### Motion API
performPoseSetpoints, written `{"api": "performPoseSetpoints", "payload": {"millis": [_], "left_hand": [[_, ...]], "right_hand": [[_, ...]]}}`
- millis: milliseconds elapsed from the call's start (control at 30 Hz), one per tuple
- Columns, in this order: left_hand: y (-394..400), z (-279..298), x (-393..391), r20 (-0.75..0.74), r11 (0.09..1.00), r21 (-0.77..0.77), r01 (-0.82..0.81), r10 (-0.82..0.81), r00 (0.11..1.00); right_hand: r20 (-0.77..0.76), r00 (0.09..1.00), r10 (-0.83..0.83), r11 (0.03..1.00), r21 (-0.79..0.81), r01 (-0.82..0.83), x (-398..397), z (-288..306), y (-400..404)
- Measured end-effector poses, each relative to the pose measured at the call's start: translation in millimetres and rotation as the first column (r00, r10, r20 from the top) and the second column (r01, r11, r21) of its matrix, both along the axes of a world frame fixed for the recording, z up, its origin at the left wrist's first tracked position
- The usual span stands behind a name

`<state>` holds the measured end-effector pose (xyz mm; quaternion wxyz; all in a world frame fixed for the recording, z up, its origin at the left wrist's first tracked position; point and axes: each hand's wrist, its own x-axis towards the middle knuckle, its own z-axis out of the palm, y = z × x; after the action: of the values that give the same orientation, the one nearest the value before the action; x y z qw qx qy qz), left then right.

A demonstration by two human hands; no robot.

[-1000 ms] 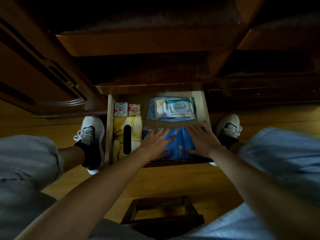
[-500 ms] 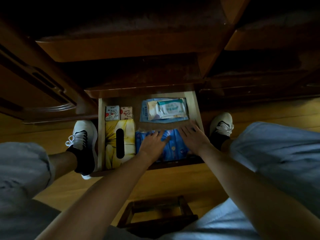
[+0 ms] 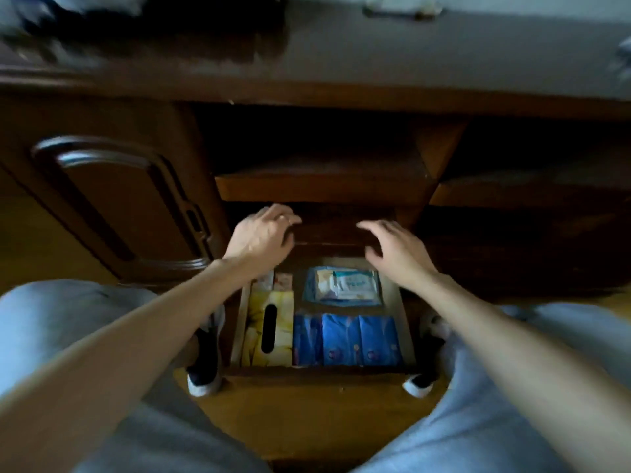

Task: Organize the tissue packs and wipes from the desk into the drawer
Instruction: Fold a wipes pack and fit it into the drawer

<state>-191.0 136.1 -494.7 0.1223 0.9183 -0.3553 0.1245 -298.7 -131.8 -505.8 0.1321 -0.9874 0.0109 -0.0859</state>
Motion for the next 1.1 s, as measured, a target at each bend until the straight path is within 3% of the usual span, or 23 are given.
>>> {"api": "performPoseSetpoints", "payload": {"millis": [133,233,400,500,667,733,833,967,1100], "left_hand": [[-0.1,94.1,24.7,0.286,0.991,-0.136,0.002,0.038,0.958],[-10.8,138.4,41.9,0.293,0.992,-0.117,-0.048,0.081,0.953],[-32.5,170.5,58.8,0.377,0.985,-0.17,-0.004,0.069,0.924],[-48.2,188.0,84.4,0.318,0.99,-0.135,-0.041,0.082,0.944],[-96.8,213.3,150.2,0.161,0.991,-0.111,-0.073,0.091,0.983],[-126.6,225.1,183.1,0.11,0.993,-0.083,-0.079,0.088,0.99],[-173.0,234.2,229.8,0.045,0.997,-0.02,-0.069,0.07,0.997],[-206.5,213.6,284.8,0.018,0.998,0.061,-0.029,0.028,0.999],[-219.5,200.2,328.5,0.008,1.0,-0.01,-0.03,0.03,1.0]], "right_hand": [[0.39,0.921,0.02,0.993,-0.117,0.028,34.8,105.0,-10.2],[0.471,0.882,0.019,0.975,-0.203,0.087,58.4,154.7,-17.1],[0.559,0.829,0.015,0.944,-0.281,0.172,78.6,178.3,-28.3],[0.51,0.859,-0.044,0.963,-0.208,0.172,86.5,176.6,-35.8],[0.656,0.755,0.001,0.983,-0.14,0.121,114.7,186.1,-55.4],[0.62,0.785,-0.017,0.987,-0.117,0.114,138.5,204.2,-70.0],[0.449,0.89,-0.075,0.981,-0.129,0.148,187.1,223.9,-94.1],[0.239,0.94,-0.242,0.961,-0.078,0.267,278.8,234.1,-135.8],[0.095,0.935,-0.34,0.929,-0.121,0.35,374.6,233.7,-167.9]]}}
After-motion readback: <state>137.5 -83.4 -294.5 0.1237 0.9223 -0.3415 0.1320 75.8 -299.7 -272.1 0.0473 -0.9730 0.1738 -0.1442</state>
